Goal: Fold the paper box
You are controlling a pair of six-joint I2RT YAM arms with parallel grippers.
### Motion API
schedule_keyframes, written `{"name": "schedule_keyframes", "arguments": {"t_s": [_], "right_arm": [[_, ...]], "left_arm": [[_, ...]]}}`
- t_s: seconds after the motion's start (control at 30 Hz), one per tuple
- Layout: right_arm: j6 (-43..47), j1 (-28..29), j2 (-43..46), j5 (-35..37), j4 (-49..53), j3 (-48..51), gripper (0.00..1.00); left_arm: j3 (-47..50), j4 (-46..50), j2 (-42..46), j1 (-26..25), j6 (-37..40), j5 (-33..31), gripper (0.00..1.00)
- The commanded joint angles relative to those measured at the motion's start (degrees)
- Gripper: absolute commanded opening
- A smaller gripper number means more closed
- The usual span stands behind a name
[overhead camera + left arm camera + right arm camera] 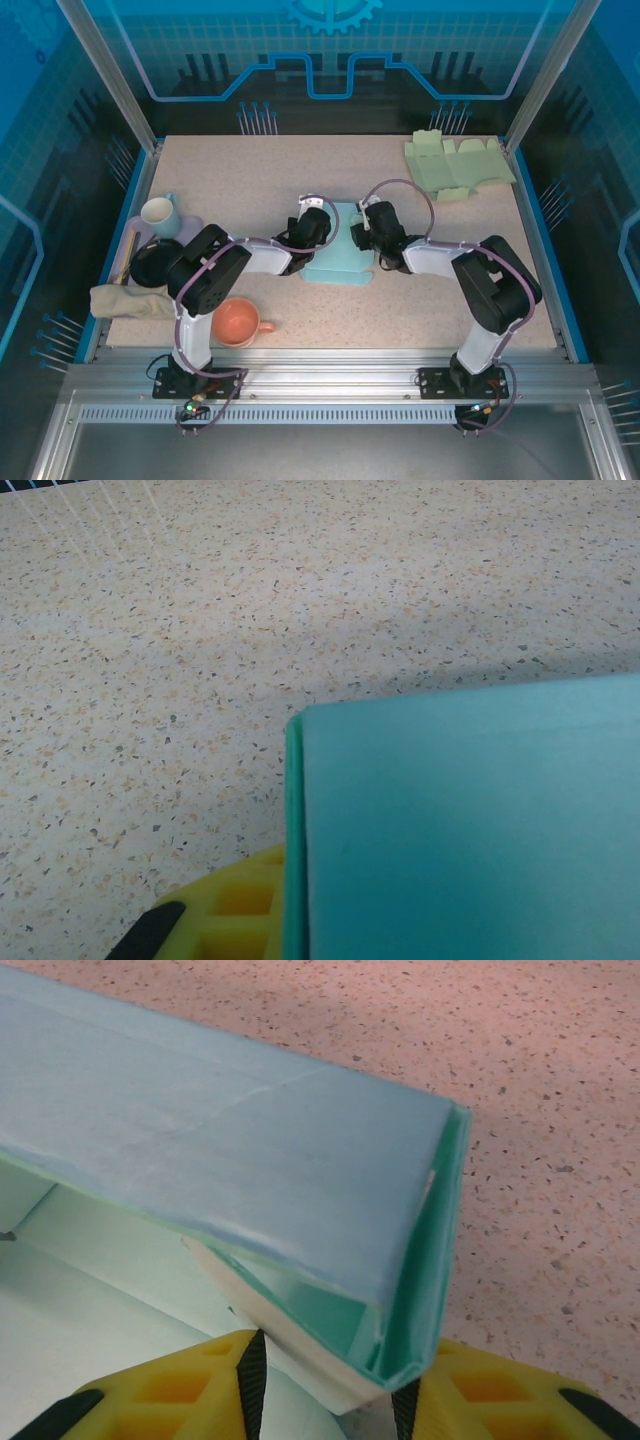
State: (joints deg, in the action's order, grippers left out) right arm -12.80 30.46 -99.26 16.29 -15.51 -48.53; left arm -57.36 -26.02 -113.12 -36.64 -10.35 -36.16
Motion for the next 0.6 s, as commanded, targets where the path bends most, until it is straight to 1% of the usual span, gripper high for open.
{"name": "schedule_keyframes", "arguments": {"t_s": [0.0,0.13,0.37,0.47,0.57], "right_arm": [[-1.9,0.9,-1.3,6.2,-0.4,-3.2,0.38],[-4.9,0.9,-1.8,12.8,-0.3,-3.4,0.38],[-3.9,2.5,-5.5,21.7,-0.3,-5.4,0.36],[-3.8,3.9,-7.3,28.2,-0.3,-6.3,0.35],[-7.0,5.0,-9.0,37.0,4.8,-8.4,0.32]], "left_arm": [[-0.1,3.9,-1.4,-0.5,1.8,2.2,0.11],[-0.1,3.8,-1.4,-0.5,1.7,2.1,0.11],[-0.1,4.0,-1.5,-0.5,1.7,1.9,0.11],[-0.7,4.8,-1.6,-0.5,1.3,1.3,0.12],[-1.4,5.9,-1.9,-0.5,0.6,0.3,0.11]]}}
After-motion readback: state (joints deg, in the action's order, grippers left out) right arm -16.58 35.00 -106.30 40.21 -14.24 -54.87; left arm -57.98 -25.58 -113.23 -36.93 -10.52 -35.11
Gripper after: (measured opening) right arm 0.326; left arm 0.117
